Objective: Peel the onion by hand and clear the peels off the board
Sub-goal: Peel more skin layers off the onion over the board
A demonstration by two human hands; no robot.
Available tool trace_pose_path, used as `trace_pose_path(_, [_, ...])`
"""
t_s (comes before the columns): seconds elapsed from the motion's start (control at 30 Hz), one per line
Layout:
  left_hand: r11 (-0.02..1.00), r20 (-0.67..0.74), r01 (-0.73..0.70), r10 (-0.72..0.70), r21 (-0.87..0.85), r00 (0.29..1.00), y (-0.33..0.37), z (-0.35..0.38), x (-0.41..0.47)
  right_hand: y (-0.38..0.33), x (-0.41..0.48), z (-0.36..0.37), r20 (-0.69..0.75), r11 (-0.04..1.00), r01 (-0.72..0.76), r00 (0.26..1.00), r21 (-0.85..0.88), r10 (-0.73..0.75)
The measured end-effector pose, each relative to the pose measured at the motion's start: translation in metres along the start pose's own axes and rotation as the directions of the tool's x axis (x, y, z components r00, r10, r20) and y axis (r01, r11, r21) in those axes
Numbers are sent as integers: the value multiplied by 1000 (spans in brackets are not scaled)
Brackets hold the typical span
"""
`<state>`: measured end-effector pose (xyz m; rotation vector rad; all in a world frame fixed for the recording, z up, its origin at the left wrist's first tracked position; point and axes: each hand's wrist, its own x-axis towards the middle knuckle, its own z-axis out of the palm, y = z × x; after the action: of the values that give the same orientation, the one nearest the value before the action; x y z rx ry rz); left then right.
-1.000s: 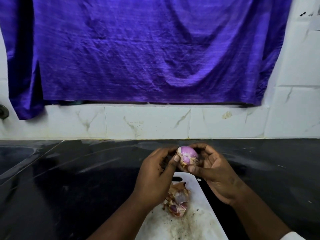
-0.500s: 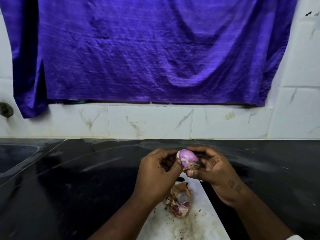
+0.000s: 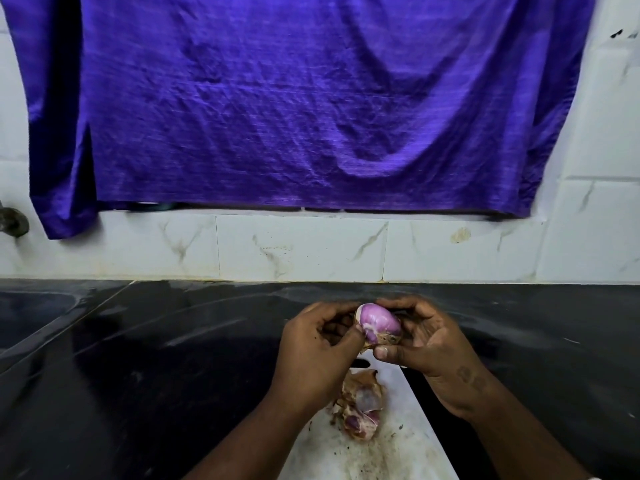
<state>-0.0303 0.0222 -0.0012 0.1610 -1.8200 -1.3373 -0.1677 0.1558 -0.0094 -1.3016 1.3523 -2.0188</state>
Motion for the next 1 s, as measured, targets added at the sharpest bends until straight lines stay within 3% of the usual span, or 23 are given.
trace_pose_path(0.63, [991, -1, 98, -99, -89, 995, 2, 2, 0, 1, 0, 1, -6, 1000, -3, 1000, 7, 3])
trace_pose_path(0.8, [999, -47, 40, -39, 20, 998, 3, 3, -3, 0, 0, 3, -8, 1000, 18, 1000, -13, -18])
trace_pose_path(1.0, [977, -104, 68, -47, 204, 993, 0, 2, -3, 2, 0, 3, -65, 993, 58, 996, -103, -65])
